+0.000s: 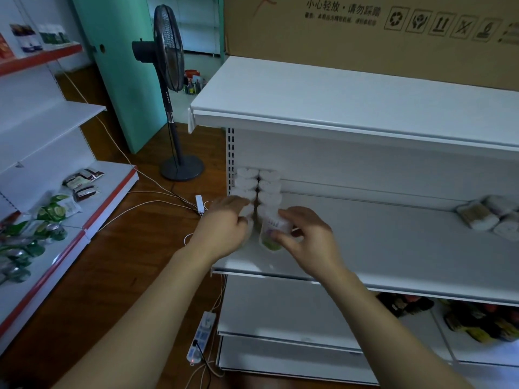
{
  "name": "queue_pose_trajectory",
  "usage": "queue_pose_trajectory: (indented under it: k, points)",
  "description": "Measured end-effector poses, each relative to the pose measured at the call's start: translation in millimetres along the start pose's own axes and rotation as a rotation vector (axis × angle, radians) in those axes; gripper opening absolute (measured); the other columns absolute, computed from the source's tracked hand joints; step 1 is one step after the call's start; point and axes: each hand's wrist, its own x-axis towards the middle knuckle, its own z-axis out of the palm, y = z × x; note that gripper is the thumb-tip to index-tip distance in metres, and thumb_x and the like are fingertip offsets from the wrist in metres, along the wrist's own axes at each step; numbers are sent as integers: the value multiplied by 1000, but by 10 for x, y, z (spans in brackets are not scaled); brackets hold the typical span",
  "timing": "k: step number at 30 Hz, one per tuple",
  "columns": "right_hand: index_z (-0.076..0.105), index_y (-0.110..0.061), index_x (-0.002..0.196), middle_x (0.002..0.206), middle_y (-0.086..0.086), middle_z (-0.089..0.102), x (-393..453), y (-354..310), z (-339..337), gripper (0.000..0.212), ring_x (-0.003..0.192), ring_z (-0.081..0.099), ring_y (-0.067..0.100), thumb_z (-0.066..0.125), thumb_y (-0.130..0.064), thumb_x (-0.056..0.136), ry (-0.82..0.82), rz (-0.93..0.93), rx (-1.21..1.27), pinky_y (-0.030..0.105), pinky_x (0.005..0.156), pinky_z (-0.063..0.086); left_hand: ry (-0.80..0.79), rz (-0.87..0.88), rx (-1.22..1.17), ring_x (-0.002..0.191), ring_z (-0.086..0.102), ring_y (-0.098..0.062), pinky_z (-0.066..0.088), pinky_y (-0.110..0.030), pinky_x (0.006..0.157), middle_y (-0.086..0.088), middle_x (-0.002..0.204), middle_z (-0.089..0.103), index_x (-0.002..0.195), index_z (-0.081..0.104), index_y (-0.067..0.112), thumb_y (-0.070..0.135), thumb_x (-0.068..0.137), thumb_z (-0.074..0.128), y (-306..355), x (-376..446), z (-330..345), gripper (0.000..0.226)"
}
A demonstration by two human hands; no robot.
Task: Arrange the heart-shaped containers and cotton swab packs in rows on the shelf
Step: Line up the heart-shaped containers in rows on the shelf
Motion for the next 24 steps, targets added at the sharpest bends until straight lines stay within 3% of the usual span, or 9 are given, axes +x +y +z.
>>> queue_pose_trajectory:
  k: [3,6,8,11,16,19,24]
  points:
    - [69,-17,123,131,9,59,-182,85,196,48,105,65,26,77,-41,83,15,-98,-159,33,90,56,-116,-6,275,146,26,-28,30,-46,116,-6,155,39,145,48,18,23,97,52,-215,-32,126,48]
    - [68,-13,122,132,18,57,-258,157,390,42,98,65,34,71,-38,88,19,-173,-284,38,81,58,-214,-9,366,152,11,-29,26,-52,119,-2,165,19,153,32,22,27,102,44,-286,-67,249,53]
    - [66,-14,123,133,20,57,-262,185,461,41,97,65,36,60,-40,92,6,-198,-357,41,76,59,-236,8,379,152,9,-30,28,-51,119,-1,166,15,156,26,21,25,103,41,-290,-72,279,55]
    - [68,-15,122,131,21,60,-215,185,488,37,97,64,39,65,-33,90,26,-203,-483,42,72,59,-222,32,374,151,16,-29,30,-46,118,-4,165,19,156,28,16,22,102,43,-311,-54,289,56]
    - [67,-18,125,136,17,58,-170,173,516,42,109,61,36,49,-39,93,3,-183,-621,41,79,57,-200,43,339,148,24,-30,29,-39,117,-7,163,26,154,33,13,18,100,45,-267,-43,275,56]
    - [62,-18,130,140,17,55,-183,179,519,42,116,57,36,58,-35,92,-26,-167,-637,43,83,55,-187,49,315,147,28,-31,32,-39,115,-9,162,30,153,37,11,15,99,47,-249,-32,257,55]
    - [41,-22,148,153,19,38,-238,183,442,64,132,45,37,60,-39,89,-134,-154,-623,46,99,48,-248,-16,280,151,13,-30,25,-42,119,-6,166,16,156,28,17,22,101,47,-226,-1,210,58]
